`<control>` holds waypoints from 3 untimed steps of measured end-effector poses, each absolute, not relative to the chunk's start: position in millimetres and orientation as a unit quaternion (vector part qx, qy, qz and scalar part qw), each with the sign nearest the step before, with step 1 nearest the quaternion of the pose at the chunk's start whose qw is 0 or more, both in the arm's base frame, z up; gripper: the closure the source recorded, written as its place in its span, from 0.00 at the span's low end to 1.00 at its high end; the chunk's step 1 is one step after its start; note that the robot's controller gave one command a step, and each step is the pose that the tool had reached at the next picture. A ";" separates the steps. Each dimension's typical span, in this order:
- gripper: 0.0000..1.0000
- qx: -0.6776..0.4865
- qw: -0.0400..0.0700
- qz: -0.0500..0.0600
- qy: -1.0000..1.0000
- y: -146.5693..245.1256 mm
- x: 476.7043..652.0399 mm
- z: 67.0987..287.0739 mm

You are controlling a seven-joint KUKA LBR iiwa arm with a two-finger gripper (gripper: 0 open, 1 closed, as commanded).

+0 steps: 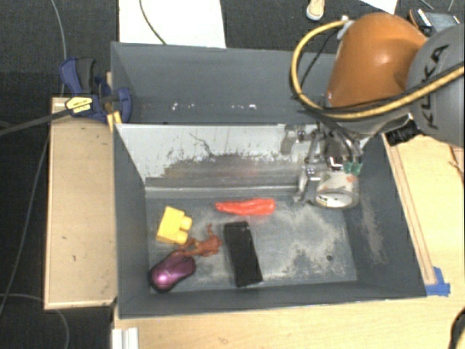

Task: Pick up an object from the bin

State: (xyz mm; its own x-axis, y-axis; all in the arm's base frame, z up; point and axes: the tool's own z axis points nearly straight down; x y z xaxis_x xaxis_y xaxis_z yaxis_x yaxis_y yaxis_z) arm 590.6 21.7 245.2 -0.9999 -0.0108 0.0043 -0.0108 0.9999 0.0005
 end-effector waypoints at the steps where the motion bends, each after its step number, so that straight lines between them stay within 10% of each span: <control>1: 0.00 0.005 -0.002 0.000 -1.000 21.6 591.9 250.1; 2: 0.00 0.058 -0.003 0.000 -0.998 81.8 591.6 76.8; 3: 0.00 0.070 -0.009 0.000 -0.998 94.1 589.4 151.6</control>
Offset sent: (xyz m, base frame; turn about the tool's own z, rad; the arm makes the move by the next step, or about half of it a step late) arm -0.0010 0.0617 -0.1752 -0.0956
